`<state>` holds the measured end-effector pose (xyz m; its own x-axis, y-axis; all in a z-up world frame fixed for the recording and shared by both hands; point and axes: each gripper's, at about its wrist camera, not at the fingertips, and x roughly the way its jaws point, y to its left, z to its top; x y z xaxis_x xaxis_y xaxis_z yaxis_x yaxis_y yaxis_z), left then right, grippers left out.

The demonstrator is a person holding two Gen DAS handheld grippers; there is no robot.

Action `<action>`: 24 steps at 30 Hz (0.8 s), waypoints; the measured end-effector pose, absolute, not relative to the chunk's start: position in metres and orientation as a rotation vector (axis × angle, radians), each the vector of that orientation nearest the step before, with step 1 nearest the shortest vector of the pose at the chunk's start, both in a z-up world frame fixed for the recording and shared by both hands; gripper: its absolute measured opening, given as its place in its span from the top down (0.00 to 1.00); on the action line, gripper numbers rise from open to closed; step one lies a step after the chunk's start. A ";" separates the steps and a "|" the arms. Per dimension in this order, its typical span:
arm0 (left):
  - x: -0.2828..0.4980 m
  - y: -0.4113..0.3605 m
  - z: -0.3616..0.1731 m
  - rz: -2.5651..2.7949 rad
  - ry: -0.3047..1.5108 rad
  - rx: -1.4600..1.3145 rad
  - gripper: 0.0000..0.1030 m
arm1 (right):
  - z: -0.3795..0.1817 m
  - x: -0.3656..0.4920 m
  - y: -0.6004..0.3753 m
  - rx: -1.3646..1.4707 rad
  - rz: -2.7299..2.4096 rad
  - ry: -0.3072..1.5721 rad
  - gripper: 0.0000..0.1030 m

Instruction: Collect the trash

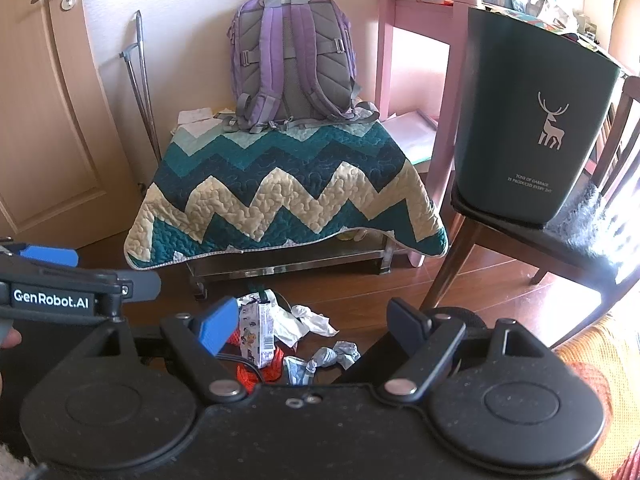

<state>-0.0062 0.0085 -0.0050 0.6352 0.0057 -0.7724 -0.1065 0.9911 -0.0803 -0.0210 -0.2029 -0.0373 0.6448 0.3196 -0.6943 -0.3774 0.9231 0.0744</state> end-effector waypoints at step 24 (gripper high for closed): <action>0.004 0.004 -0.003 0.061 0.883 -0.131 0.00 | -0.043 -0.017 -0.204 -0.084 0.395 0.781 0.21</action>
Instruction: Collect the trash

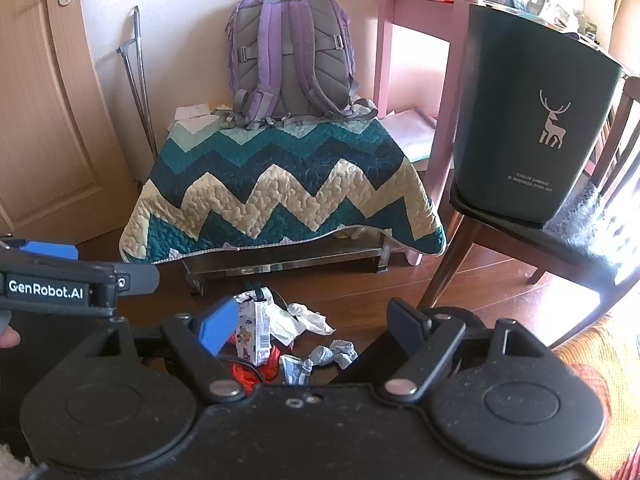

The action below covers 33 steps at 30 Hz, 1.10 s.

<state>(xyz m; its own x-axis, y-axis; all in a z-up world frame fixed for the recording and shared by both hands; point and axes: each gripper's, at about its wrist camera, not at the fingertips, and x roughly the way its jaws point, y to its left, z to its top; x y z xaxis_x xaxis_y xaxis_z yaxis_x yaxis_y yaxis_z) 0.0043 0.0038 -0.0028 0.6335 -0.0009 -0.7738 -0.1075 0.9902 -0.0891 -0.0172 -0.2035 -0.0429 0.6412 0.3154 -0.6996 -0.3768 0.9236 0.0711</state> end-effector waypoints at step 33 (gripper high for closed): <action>0.114 0.111 -0.091 0.136 0.910 -0.145 0.00 | -0.118 0.125 -0.141 -0.136 0.471 0.909 0.21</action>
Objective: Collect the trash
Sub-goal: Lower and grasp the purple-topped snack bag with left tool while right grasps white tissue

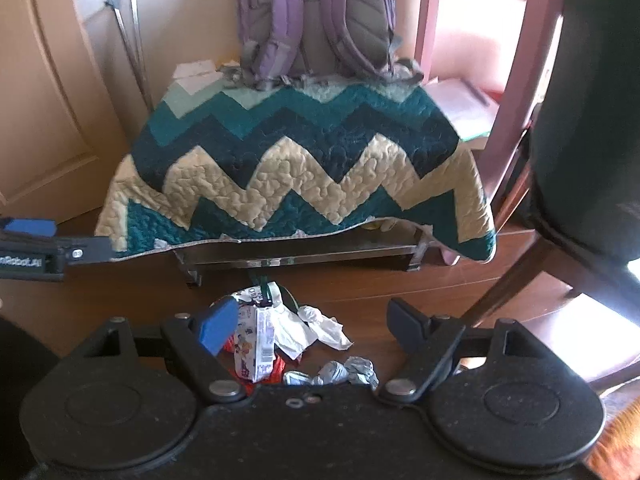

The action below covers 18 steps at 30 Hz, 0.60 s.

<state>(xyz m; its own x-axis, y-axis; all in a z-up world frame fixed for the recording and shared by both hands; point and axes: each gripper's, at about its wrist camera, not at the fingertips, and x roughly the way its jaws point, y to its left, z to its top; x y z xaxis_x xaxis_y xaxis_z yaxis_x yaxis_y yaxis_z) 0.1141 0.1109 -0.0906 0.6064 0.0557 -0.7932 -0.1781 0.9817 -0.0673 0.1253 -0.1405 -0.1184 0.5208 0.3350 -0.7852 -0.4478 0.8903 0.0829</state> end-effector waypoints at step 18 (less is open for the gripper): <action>0.221 0.100 -0.283 0.245 1.181 -0.233 0.00 | -0.317 0.308 -0.090 -0.309 0.720 1.146 0.23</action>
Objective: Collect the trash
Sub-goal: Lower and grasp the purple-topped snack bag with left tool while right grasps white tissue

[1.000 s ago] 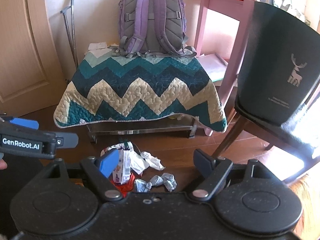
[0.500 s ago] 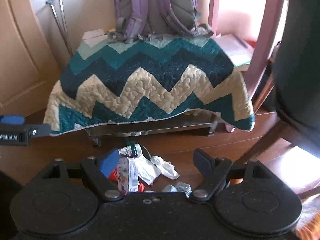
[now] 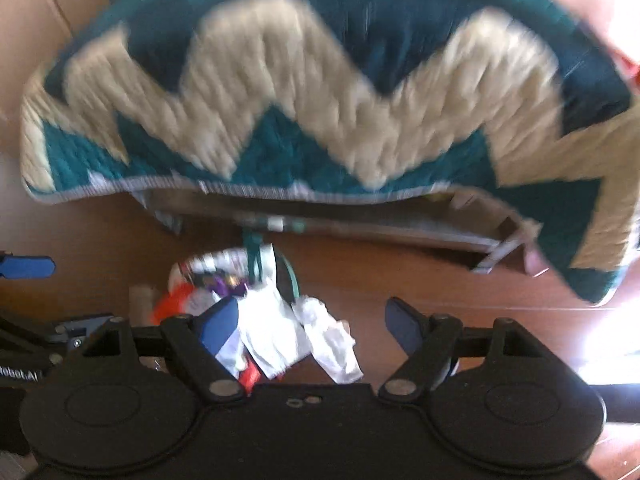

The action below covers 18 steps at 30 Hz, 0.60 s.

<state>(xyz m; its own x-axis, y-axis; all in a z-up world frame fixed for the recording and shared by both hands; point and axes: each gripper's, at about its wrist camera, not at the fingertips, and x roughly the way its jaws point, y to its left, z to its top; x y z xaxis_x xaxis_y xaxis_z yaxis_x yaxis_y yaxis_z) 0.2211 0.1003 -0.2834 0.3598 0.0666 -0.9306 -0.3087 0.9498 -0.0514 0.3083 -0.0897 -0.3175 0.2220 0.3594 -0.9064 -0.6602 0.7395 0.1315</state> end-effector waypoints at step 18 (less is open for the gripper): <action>0.254 0.077 -0.449 0.283 1.395 -0.319 0.01 | -0.497 0.365 -0.047 -0.344 0.791 1.393 0.24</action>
<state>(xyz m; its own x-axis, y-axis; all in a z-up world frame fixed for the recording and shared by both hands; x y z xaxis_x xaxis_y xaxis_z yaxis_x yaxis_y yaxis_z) 0.2543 0.0768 -0.4494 0.1544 0.0070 -0.9880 -0.3784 0.9242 -0.0526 0.3651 -0.0475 -0.4973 -0.0206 0.2910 -0.9565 -0.6725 0.7039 0.2286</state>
